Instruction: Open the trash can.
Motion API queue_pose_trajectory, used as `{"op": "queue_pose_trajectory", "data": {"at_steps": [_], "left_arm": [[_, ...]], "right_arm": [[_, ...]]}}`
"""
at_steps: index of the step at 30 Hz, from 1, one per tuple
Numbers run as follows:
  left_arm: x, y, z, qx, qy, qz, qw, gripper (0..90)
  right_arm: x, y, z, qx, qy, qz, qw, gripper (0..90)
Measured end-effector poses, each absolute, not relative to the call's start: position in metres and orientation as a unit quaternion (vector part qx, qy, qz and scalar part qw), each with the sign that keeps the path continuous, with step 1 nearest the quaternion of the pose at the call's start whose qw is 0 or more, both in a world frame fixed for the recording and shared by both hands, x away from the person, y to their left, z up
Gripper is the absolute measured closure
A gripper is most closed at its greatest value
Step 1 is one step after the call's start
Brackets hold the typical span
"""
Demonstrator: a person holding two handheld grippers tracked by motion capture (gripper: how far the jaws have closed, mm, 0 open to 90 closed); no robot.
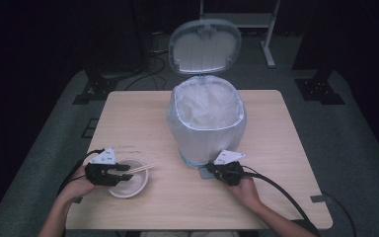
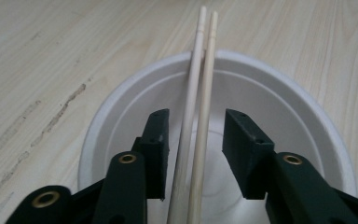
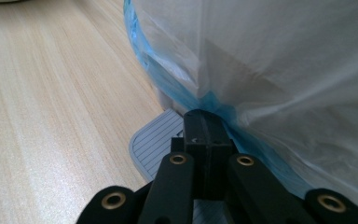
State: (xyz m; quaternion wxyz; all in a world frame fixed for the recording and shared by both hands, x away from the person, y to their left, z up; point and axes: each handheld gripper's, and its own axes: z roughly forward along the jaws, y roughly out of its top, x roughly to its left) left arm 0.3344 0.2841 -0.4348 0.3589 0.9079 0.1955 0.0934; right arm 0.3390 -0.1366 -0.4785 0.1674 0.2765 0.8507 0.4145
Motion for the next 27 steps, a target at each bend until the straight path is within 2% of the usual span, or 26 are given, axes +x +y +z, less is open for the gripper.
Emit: {"op": "queue_pose_trajectory", "data": {"at_steps": [9,27], "left_arm": [[0.336,0.277,-0.438,0.924,0.182,0.082,0.327,79.4],[0.336,0.281,-0.425,0.918,0.188,0.085,0.339,79.5]], "right_arm": [[0.339,-0.136,-0.478,0.274,0.852,0.413,0.168,90.0],[0.34,-0.137,-0.478,0.274,0.853,0.413,0.166,90.0]]}}
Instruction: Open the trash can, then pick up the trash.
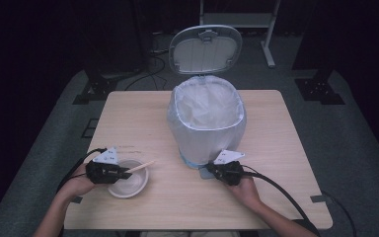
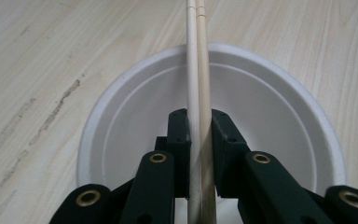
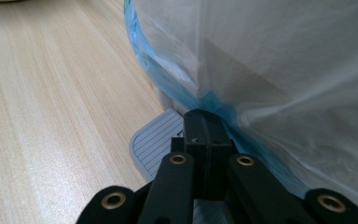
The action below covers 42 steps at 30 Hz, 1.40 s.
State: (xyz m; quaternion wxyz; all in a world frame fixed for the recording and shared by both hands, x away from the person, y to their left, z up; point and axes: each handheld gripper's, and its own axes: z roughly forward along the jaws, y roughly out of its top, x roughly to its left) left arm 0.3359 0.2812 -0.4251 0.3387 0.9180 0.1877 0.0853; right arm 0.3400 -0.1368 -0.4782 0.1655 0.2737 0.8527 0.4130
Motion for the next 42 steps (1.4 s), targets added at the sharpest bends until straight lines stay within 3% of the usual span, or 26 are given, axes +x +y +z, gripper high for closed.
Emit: {"op": "queue_pose_trajectory", "data": {"at_steps": [42], "left_arm": [[0.32,0.281,-0.34,0.902,0.174,0.106,0.382,79.5]], "right_arm": [[0.339,-0.136,-0.478,0.273,0.855,0.407,0.17,90.0]]}}
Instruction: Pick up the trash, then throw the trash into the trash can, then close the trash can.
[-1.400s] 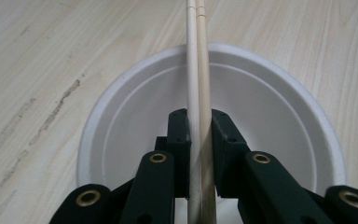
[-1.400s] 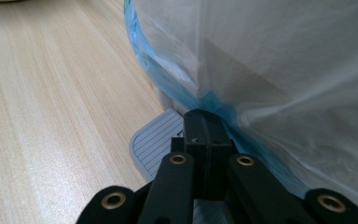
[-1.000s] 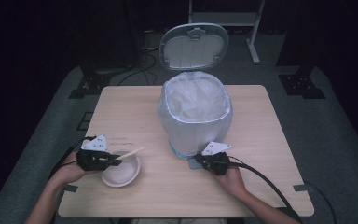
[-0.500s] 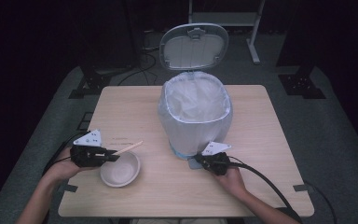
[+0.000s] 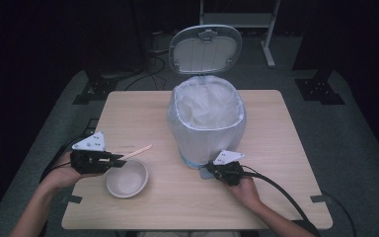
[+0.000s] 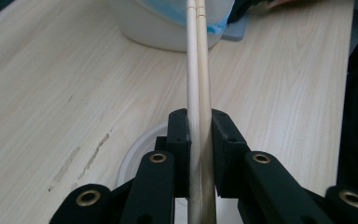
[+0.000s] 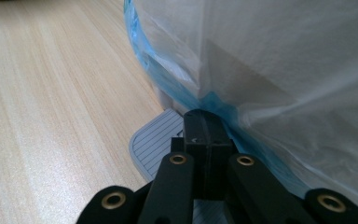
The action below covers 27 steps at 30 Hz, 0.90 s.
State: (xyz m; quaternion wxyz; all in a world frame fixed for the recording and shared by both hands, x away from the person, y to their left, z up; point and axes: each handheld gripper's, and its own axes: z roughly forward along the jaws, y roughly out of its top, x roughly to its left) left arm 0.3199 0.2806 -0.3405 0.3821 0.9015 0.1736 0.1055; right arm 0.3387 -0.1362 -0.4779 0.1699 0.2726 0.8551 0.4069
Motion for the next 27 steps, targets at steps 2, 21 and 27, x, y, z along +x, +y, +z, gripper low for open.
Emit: {"op": "queue_pose_trajectory", "data": {"at_steps": [2,21,27], "left_arm": [[0.32,0.28,-0.334,0.901,0.17,0.106,0.386,79.5],[0.326,0.267,-0.279,0.896,0.147,0.109,0.405,79.5],[0.333,0.26,-0.263,0.898,0.139,0.114,0.401,79.5]], "right_arm": [[0.339,-0.136,-0.478,0.272,0.853,0.412,0.171,90.0],[0.339,-0.136,-0.478,0.269,0.854,0.412,0.169,90.0],[0.34,-0.136,-0.478,0.27,0.853,0.414,0.167,90.0]]}}
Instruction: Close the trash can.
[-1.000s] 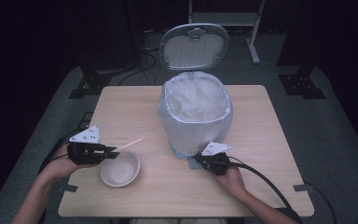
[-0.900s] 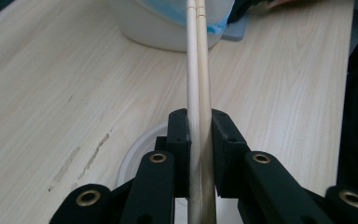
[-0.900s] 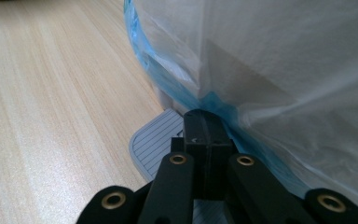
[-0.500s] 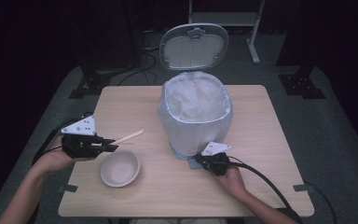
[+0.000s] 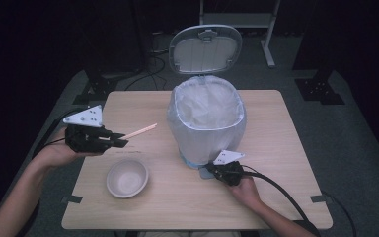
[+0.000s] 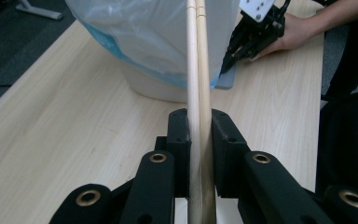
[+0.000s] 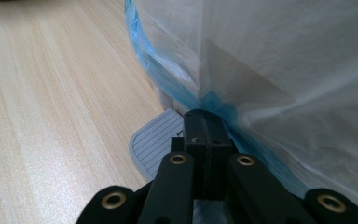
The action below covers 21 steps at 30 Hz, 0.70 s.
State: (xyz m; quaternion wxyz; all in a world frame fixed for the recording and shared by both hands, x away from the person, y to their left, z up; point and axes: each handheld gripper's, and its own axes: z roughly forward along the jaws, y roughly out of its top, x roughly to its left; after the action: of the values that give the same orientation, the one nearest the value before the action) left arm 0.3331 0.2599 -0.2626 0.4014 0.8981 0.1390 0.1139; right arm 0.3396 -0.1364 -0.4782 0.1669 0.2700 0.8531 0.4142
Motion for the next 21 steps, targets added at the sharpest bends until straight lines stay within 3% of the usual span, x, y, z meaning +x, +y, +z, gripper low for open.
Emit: {"op": "queue_pose_trajectory", "data": {"at_steps": [21], "left_arm": [[0.343,0.232,-0.223,0.905,0.105,0.124,0.394,79.5]], "right_arm": [[0.341,-0.138,-0.478,0.266,0.855,0.412,0.166,90.0]]}}
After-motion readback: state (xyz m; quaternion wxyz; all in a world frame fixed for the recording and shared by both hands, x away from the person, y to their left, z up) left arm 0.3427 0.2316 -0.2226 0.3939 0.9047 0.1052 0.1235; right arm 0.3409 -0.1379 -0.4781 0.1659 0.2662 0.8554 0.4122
